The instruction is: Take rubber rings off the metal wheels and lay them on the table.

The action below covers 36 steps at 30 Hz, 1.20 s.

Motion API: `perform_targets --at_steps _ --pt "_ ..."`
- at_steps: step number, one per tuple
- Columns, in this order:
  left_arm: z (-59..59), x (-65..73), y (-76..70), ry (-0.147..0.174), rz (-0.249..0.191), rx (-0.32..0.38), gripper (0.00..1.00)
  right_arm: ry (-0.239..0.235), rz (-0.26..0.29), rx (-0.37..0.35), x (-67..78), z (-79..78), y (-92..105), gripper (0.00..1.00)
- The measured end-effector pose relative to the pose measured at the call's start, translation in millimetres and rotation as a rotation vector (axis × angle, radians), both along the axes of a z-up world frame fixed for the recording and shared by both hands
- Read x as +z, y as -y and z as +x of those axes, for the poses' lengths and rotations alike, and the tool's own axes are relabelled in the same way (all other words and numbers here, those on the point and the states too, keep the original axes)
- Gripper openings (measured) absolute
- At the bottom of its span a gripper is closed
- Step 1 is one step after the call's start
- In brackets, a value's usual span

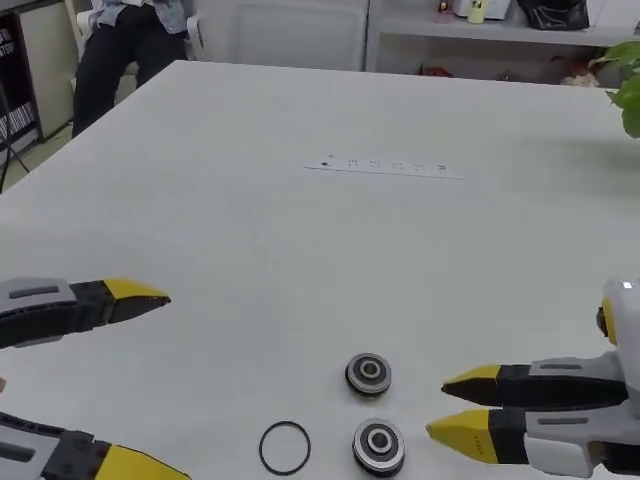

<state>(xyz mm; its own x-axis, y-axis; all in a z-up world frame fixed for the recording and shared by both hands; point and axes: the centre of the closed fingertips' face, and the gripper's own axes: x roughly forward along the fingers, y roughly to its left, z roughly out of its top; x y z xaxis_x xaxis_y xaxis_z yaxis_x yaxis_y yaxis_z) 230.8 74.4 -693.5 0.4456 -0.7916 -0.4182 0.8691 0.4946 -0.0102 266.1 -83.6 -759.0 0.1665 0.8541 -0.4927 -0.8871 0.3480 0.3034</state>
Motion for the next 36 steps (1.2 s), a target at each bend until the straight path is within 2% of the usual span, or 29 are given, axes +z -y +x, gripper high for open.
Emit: perform_targets --at_steps 3,9,18,22,25,36 --pt "-0.3 4.6 8.2 0.000 -0.015 -0.019 0.88 -0.009 0.000 -0.010 -3.2 0.5 2.0 0.28" --pt "1.3 9.0 21.6 0.005 -0.011 -0.063 0.87 -0.019 0.004 -0.022 -7.4 -0.9 3.5 0.27" --pt "11.2 17.8 41.4 0.038 -0.010 -0.126 0.81 -0.024 -0.002 -0.019 -15.5 -5.3 2.1 0.27" --pt "12.7 14.2 51.2 0.036 -0.004 -0.157 0.78 -0.027 -0.006 -0.014 -17.8 -8.3 0.9 0.26" --pt "14.1 11.1 64.4 0.041 -0.012 -0.188 0.75 -0.030 -0.007 -0.010 -20.6 -10.6 0.8 0.26" --pt "23.7 -2.8 92.0 0.057 0.006 -0.249 0.65 -0.036 -0.001 -0.009 -27.1 -10.3 0.7 0.25"
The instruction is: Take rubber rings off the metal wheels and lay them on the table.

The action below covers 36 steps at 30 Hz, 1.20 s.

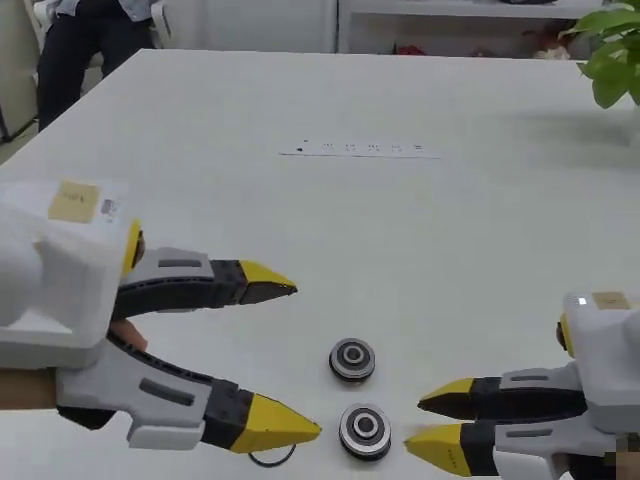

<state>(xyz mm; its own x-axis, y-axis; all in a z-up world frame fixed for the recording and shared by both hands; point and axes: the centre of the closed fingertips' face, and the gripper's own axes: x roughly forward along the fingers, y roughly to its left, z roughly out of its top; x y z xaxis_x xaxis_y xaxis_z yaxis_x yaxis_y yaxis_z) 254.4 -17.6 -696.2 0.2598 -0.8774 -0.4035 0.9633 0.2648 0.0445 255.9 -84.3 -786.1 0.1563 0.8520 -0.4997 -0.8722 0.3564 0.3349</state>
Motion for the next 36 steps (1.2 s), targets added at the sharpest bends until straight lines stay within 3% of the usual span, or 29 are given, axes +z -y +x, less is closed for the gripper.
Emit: perform_targets --at_steps 12,19,32,36 --pt "6.6 -20.2 24.6 0.005 -0.016 -0.025 0.54 0.003 -0.003 0.011 -4.4 -0.8 -2.9 0.24" --pt "3.8 -42.6 35.4 -0.030 0.015 -0.052 0.50 0.002 -0.006 0.022 -7.7 -2.3 -6.7 0.23" --pt "5.7 -70.8 39.9 -0.080 0.053 -0.044 0.38 0.023 -0.037 0.082 -13.7 -6.1 -14.6 0.23" --pt "6.4 -76.7 39.9 -0.079 0.066 -0.046 0.34 0.038 -0.054 0.102 -16.2 -7.0 -15.8 0.23"
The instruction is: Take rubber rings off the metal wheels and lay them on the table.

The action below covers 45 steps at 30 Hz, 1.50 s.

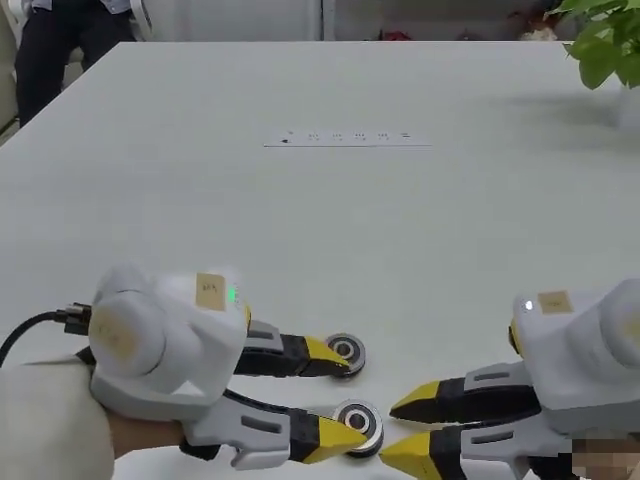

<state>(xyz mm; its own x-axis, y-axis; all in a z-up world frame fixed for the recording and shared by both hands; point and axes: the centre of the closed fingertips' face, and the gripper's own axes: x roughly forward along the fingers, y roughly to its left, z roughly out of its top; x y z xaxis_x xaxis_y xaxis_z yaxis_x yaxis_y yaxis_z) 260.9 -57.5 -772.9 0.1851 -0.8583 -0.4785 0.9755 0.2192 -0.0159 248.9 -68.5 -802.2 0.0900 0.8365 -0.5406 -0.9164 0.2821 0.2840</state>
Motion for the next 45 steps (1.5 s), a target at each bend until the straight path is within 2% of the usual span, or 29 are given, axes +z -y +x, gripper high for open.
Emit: perform_targets --at_steps 3,11,15,18,20,26,28,29,31,36,39,40,45 --pt "1.0 -3.1 3.1 -0.014 -0.006 0.006 0.31 0.007 -0.005 0.005 -0.6 0.9 -0.8 0.23" --pt "-4.4 -10.5 5.9 -0.005 0.013 -0.022 0.21 0.035 -0.018 0.026 -2.2 2.2 -3.2 0.21" --pt "-5.8 -14.4 5.5 -0.009 0.025 -0.024 0.21 0.044 -0.022 0.036 -2.8 2.0 -4.9 0.21" --pt "-7.8 -17.9 4.2 0.002 0.040 -0.036 0.19 0.049 -0.024 0.043 -3.2 1.4 -5.4 0.21" --pt "-7.8 -17.3 4.6 -0.009 0.031 -0.029 0.18 0.052 -0.026 0.045 -3.7 1.4 -5.5 0.20" --pt "-6.7 -17.0 4.1 -0.004 0.028 -0.028 0.17 0.059 -0.031 0.050 -5.2 1.3 -6.1 0.20" --pt "-6.2 -16.9 4.0 0.006 0.029 -0.030 0.16 0.061 -0.033 0.052 -5.6 1.5 -6.4 0.20" --pt "-6.2 -17.2 3.9 0.034 0.039 -0.050 0.16 0.063 -0.032 0.052 -5.7 1.7 -6.6 0.19" --pt "-8.2 -17.5 4.3 0.044 0.044 -0.056 0.16 0.063 -0.031 0.052 -5.8 2.2 -7.1 0.19" --pt "-9.0 -17.0 4.1 0.042 0.042 -0.052 0.15 0.077 -0.037 0.070 -6.7 2.1 -7.8 0.17" --pt "-9.1 -17.2 4.1 0.041 0.041 -0.051 0.15 0.136 -0.052 0.105 -7.6 3.2 -9.3 0.14" --pt "-9.9 -17.3 4.2 0.050 0.045 -0.056 0.14 0.137 -0.051 0.107 -7.6 2.4 -9.0 0.14" --pt "-8.8 -17.9 3.8 0.047 0.042 -0.055 0.14 0.135 -0.054 0.105 -7.7 2.5 -8.5 0.14"
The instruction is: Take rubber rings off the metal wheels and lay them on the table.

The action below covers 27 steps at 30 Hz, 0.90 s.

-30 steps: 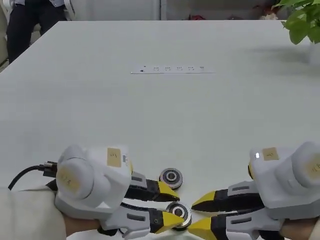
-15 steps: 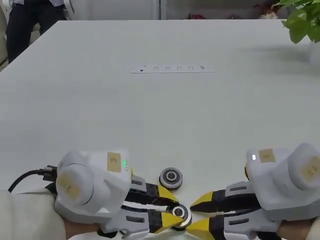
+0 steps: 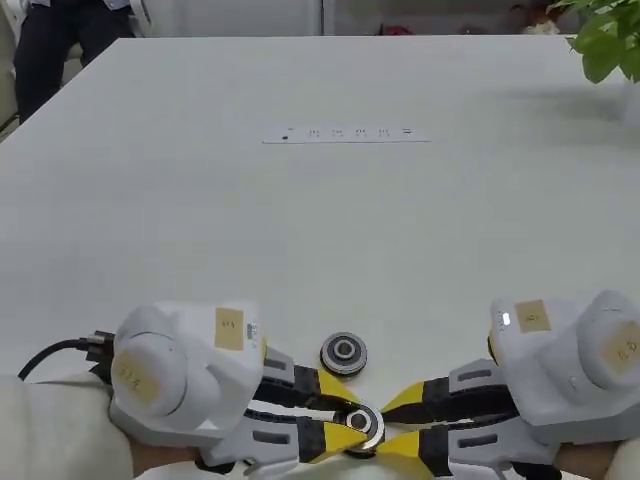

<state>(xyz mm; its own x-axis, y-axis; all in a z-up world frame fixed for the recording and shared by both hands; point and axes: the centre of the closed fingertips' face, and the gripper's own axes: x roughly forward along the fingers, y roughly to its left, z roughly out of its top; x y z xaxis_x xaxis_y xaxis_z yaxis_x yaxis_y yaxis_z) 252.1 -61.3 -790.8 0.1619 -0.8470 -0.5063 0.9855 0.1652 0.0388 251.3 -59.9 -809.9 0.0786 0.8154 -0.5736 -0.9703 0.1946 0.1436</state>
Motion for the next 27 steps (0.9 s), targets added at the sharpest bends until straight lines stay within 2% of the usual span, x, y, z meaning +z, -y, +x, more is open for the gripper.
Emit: perform_targets --at_steps 9,12,13,27 --pt "1.0 -0.7 -0.6 0.001 -0.012 0.001 0.14 0.007 -0.005 0.007 -0.2 -1.1 2.1 0.10" --pt "1.5 -0.9 -1.2 0.000 -0.014 0.003 0.14 0.016 -0.012 0.010 -1.1 -0.9 4.5 0.01" --pt "1.5 -0.9 -1.3 0.000 -0.016 0.003 0.14 0.017 -0.008 0.010 -1.0 -0.9 4.3 0.01" --pt "2.7 -1.1 -1.9 0.002 -0.028 0.007 0.14 -0.032 -0.003 -0.036 -2.2 -0.5 4.3 0.00"
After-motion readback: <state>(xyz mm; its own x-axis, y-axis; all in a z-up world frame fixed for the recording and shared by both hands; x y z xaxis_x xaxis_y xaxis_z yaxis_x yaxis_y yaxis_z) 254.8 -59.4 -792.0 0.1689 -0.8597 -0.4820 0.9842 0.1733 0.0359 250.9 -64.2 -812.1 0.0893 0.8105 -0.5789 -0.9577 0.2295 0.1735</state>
